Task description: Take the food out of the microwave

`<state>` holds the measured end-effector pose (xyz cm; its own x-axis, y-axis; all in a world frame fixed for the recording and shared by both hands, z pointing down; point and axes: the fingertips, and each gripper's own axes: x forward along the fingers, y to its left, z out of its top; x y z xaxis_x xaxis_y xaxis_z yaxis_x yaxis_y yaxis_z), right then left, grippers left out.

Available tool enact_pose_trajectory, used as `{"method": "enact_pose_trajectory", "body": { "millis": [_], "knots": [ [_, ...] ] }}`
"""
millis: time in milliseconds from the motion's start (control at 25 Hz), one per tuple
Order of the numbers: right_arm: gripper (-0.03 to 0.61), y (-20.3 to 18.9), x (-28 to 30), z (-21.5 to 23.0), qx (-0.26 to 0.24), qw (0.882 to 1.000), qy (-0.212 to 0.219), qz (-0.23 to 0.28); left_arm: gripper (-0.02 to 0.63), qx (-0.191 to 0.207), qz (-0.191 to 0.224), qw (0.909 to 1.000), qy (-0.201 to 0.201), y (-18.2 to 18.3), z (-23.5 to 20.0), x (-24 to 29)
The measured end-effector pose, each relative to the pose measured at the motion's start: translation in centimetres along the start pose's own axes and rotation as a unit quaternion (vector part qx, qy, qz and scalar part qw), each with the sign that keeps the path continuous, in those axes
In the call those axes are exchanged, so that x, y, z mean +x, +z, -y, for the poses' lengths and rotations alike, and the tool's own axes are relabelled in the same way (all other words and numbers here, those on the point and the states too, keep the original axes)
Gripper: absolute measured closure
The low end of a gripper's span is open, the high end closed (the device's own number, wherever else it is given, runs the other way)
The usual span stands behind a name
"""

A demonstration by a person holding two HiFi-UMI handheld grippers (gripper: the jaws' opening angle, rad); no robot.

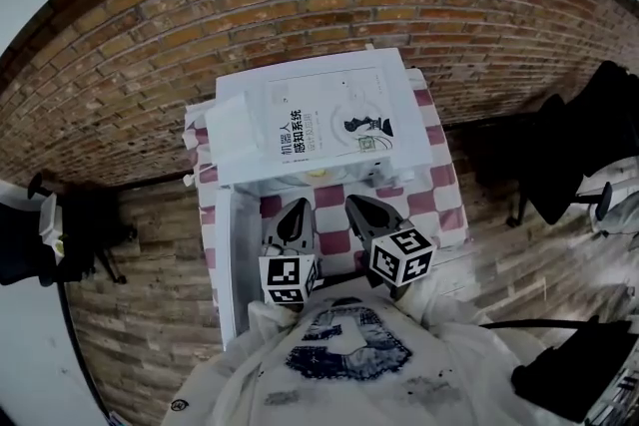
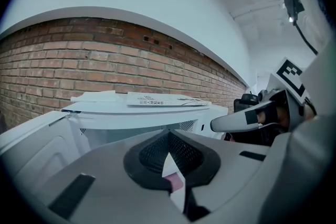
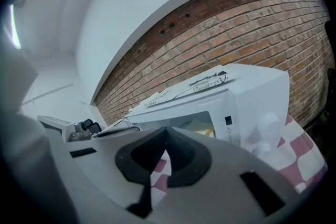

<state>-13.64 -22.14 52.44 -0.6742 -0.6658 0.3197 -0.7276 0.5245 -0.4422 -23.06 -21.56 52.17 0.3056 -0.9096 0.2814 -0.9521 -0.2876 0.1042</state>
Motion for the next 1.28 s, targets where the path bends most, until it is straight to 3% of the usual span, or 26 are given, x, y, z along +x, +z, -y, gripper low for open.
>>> {"method": "enact_pose_trajectory", "body": {
  "millis": [640, 880, 1160, 1280],
  "knots": [
    [0.565, -3.7, 4.3, 3.3, -0.028, 0.999, -0.023, -0.002, 0.606, 0.014, -0.004, 0.9999, 0.004, -4.5, -1.1, 3.7],
    [0.565, -5.1, 6.3, 5.4, -0.012, 0.999, -0.032, 0.001, 0.606, 0.008, -0.019, 0.9996, 0.018, -6.4, -2.2, 5.1],
    [0.565, -7.1, 8.3, 7.7, -0.03, 0.997, -0.061, -0.025, 0.604, 0.025, -0.027, 0.999, 0.025, -7.9, -3.2, 6.3],
    [0.563, -8.0, 8.9, 8.5, -0.015, 0.997, -0.068, -0.035, 0.604, 0.031, -0.03, 0.9988, 0.024, -8.2, -3.3, 6.5]
  ]
}}
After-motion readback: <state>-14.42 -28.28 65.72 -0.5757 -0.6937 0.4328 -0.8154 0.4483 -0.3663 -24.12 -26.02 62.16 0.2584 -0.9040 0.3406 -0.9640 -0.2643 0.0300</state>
